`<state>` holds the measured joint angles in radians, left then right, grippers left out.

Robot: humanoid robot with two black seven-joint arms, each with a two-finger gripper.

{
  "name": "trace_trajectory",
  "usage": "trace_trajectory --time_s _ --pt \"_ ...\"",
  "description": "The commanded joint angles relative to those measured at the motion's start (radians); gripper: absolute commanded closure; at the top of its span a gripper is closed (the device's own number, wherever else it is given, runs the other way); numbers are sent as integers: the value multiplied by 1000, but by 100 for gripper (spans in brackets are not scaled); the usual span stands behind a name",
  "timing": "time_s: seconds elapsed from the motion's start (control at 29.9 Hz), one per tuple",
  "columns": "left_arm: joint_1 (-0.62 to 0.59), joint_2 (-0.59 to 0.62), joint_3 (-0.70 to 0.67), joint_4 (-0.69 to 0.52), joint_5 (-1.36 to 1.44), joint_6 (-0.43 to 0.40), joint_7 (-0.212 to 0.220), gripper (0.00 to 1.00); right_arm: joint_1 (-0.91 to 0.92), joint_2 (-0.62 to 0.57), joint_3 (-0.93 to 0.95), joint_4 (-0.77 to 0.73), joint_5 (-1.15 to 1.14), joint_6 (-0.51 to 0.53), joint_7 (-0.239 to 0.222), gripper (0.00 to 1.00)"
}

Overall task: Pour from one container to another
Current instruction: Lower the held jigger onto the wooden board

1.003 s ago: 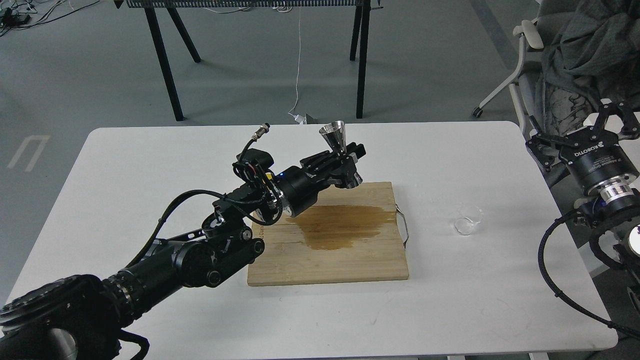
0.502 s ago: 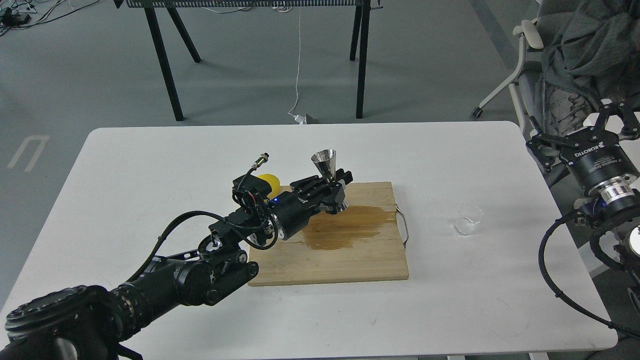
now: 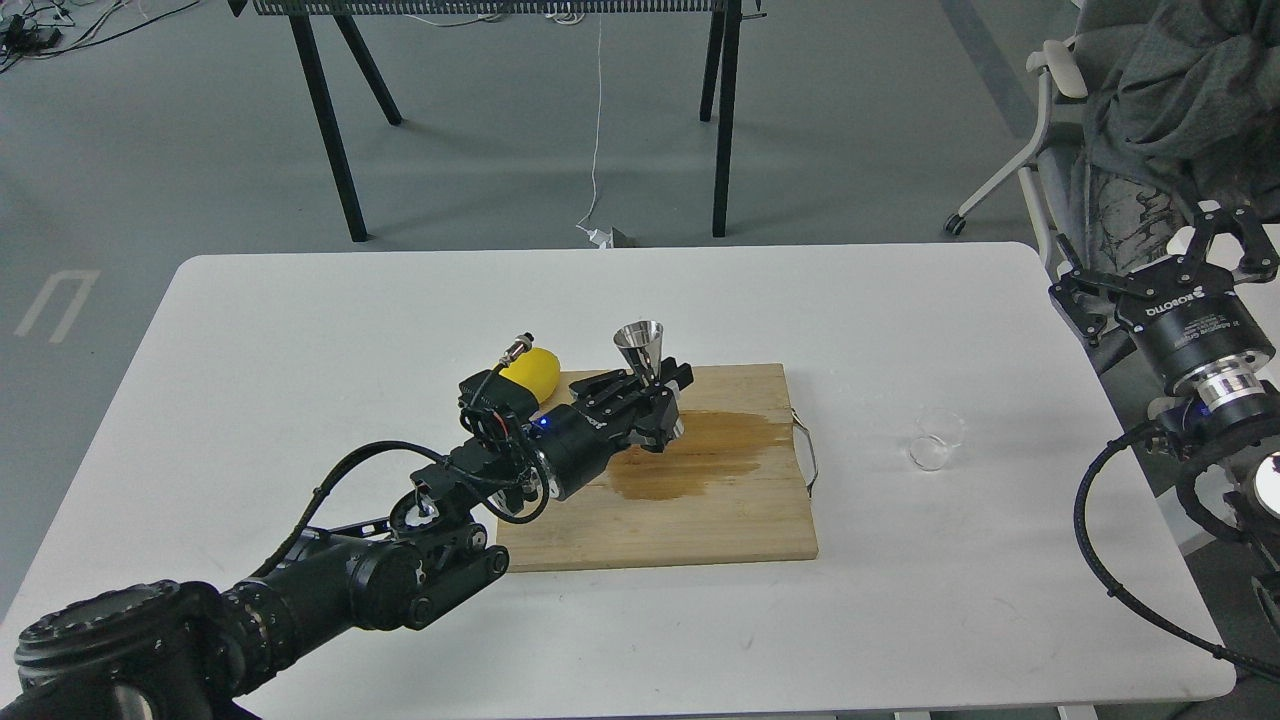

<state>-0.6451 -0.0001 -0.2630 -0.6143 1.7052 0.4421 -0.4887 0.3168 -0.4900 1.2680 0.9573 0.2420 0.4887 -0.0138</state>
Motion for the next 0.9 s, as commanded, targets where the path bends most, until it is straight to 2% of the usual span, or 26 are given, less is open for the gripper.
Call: trace_trajectory --time_s 0.0,0.87 --pt "1 0 10 1 1 0 0 80 -2 1 1 1 -1 0 0 0" --pt "-1 0 61 41 -1 3 0 72 -7 4 2 1 0 0 2 0"
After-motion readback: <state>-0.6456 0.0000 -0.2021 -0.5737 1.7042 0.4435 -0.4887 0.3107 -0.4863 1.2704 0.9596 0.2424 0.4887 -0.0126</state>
